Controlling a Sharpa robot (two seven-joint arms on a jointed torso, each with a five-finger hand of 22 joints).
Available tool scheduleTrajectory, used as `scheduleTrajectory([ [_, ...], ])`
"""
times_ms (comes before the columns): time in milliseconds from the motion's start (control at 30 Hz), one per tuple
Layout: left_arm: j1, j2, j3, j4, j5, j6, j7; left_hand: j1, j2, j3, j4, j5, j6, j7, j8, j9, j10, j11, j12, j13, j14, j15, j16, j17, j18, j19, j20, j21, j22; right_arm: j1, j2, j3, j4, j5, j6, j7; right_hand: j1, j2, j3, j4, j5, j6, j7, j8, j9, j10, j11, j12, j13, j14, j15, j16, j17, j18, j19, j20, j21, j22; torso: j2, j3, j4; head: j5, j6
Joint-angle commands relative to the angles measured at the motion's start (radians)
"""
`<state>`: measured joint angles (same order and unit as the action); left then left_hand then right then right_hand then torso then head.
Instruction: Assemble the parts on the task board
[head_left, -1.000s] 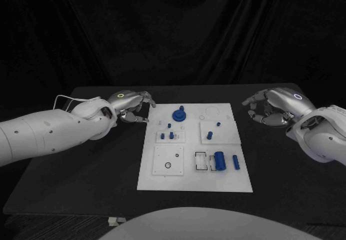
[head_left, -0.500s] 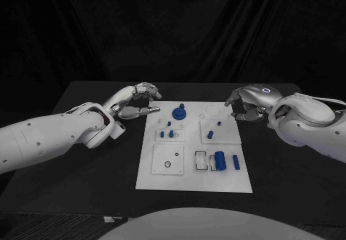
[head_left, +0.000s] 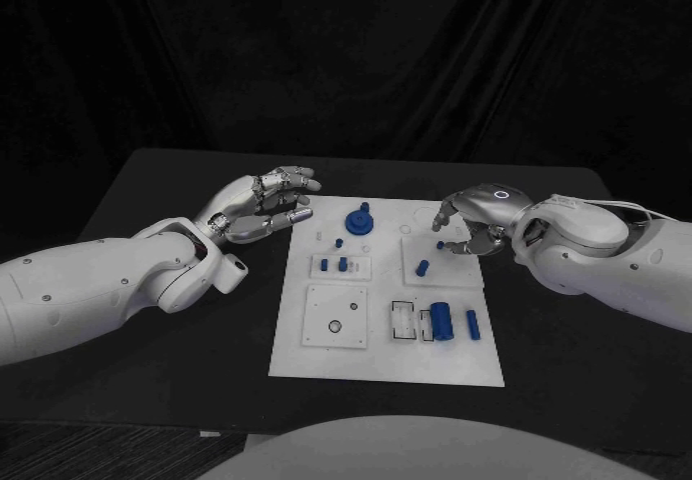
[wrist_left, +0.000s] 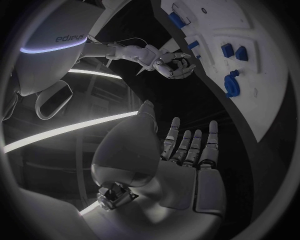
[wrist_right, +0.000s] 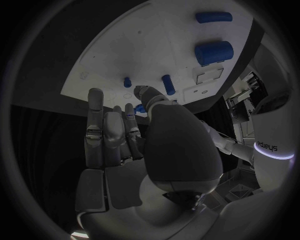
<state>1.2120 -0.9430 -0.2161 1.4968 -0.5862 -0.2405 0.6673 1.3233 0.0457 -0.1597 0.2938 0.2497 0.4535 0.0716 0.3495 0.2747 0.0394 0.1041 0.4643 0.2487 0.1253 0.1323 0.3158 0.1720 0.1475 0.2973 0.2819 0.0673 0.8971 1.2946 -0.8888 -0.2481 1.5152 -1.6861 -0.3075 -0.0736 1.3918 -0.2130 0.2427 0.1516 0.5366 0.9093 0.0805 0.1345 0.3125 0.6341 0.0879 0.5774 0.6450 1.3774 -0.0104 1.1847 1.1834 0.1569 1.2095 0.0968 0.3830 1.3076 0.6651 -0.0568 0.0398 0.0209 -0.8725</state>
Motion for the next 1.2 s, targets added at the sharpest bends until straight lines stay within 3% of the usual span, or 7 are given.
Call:
scheduleTrajectory([
  [33, -0.001, -0.002, 0.001, 0.008, 0.040, 0.044, 0.131, 0.001, 0.015, -0.009, -0.001, 0.005, 0.001, -0.003, -0.007, -0.007, -0.006, -0.001, -0.006, -0.012, 0.000, 0.008, -0.007, -0.004, 0.013, -0.008, 0.000, -0.002, -0.005, -0.005, 0.002, 0.001, -0.002, -0.014, 0.047, -0.004, 0.001, 0.007, -0.005, 0.000, 0.008, -0.001, 0.007, 0.004, 0.008, -0.003, -0.003, 0.009, 0.002, -0.001, -0.001, 0.008, 0.005, 0.018, 0.001, 0.000, 0.004, 0.022, 0.007, -0.0196, 0.0157, -0.015, 0.000],
  [133, -0.001, -0.003, 0.001, 0.010, 0.041, 0.048, 0.131, 0.000, 0.017, -0.010, 0.000, 0.005, 0.001, -0.004, -0.008, -0.010, -0.006, -0.001, -0.007, -0.017, 0.001, 0.010, -0.007, -0.005, 0.014, -0.008, 0.001, -0.002, -0.007, -0.010, 0.006, 0.001, -0.006, -0.014, 0.051, -0.006, 0.009, 0.015, 0.004, -0.002, 0.038, -0.014, 0.022, 0.003, 0.024, 0.016, -0.009, 0.022, -0.002, 0.009, -0.006, 0.022, 0.015, 0.015, 0.017, -0.005, 0.023, 0.030, 0.008, -0.0268, 0.0228, -0.023, 0.000],
  [200, -0.001, -0.004, 0.001, 0.010, 0.041, 0.050, 0.131, -0.001, 0.019, -0.013, 0.000, 0.004, 0.001, -0.007, -0.010, -0.015, -0.006, 0.000, -0.011, -0.025, 0.003, 0.014, -0.008, -0.007, 0.015, -0.007, 0.003, -0.002, -0.010, -0.015, 0.010, 0.001, -0.010, -0.014, 0.049, -0.007, 0.011, 0.016, 0.019, -0.002, 0.067, -0.023, 0.036, -0.004, 0.026, 0.028, -0.012, 0.021, -0.013, 0.015, -0.010, 0.031, 0.021, 0.013, 0.028, -0.008, 0.038, 0.036, 0.009, -0.0285, 0.0241, -0.024, 0.000],
  [300, -0.002, -0.004, 0.001, 0.011, 0.041, 0.054, 0.130, 0.000, 0.021, -0.016, -0.001, 0.004, 0.000, -0.013, -0.014, -0.023, -0.007, 0.002, -0.016, -0.036, 0.004, 0.018, -0.011, -0.010, 0.016, -0.007, 0.004, -0.001, -0.015, -0.023, 0.016, 0.001, -0.018, -0.014, 0.047, -0.009, 0.013, 0.014, 0.038, -0.003, 0.077, -0.018, 0.038, -0.009, 0.024, 0.044, -0.011, 0.006, -0.034, 0.027, -0.011, 0.046, 0.033, 0.009, 0.046, -0.011, 0.070, 0.044, 0.007, -0.0296, 0.0268, -0.027, 0.000],
  [667, -0.004, -0.002, 0.001, 0.007, 0.041, 0.063, 0.125, 0.020, 0.023, -0.021, -0.002, 0.016, 0.002, -0.019, -0.020, -0.040, -0.005, 0.009, -0.013, -0.058, 0.012, 0.028, -0.011, -0.016, 0.016, -0.003, 0.007, 0.001, -0.026, -0.036, 0.028, 0.001, -0.042, -0.014, 0.052, -0.020, 0.015, 0.005, 0.066, -0.010, 0.090, -0.005, 0.043, -0.018, 0.019, 0.078, -0.004, -0.009, -0.065, 0.013, -0.006, 0.024, 0.010, 0.013, 0.032, -0.010, 0.025, 0.037, 0.003, -0.0271, 0.0245, -0.023, 0.000],
  [733, -0.004, -0.001, 0.001, 0.006, 0.041, 0.065, 0.124, 0.022, 0.024, -0.022, -0.002, 0.020, 0.003, -0.018, -0.020, -0.042, -0.005, 0.011, -0.011, -0.060, 0.013, 0.029, -0.010, -0.017, 0.016, -0.002, 0.007, 0.001, -0.028, -0.038, 0.031, 0.001, -0.047, -0.014, 0.054, -0.021, 0.015, 0.006, 0.069, -0.011, 0.089, 0.002, 0.043, -0.015, 0.021, 0.085, -0.005, -0.006, -0.066, 0.012, -0.006, 0.025, 0.011, 0.013, 0.029, -0.010, 0.024, 0.037, 0.003, -0.0249, 0.0234, -0.020, 0.000],
  [1200, -0.005, 0.006, 0.001, -0.001, 0.041, 0.073, 0.113, 0.047, 0.033, -0.028, -0.005, 0.048, 0.005, -0.022, -0.024, -0.057, -0.004, 0.022, -0.004, -0.078, 0.026, 0.041, 0.000, -0.018, 0.010, 0.004, 0.009, 0.002, -0.039, -0.044, 0.039, 0.001, -0.067, -0.014, 0.070, -0.025, 0.019, 0.014, 0.087, -0.027, 0.118, 0.049, 0.038, 0.008, 0.044, 0.117, -0.008, 0.005, -0.073, 0.010, -0.006, 0.027, 0.011, 0.013, 0.026, -0.010, 0.033, 0.040, 0.002, -0.0258, 0.0267, -0.019, 0.000],
])
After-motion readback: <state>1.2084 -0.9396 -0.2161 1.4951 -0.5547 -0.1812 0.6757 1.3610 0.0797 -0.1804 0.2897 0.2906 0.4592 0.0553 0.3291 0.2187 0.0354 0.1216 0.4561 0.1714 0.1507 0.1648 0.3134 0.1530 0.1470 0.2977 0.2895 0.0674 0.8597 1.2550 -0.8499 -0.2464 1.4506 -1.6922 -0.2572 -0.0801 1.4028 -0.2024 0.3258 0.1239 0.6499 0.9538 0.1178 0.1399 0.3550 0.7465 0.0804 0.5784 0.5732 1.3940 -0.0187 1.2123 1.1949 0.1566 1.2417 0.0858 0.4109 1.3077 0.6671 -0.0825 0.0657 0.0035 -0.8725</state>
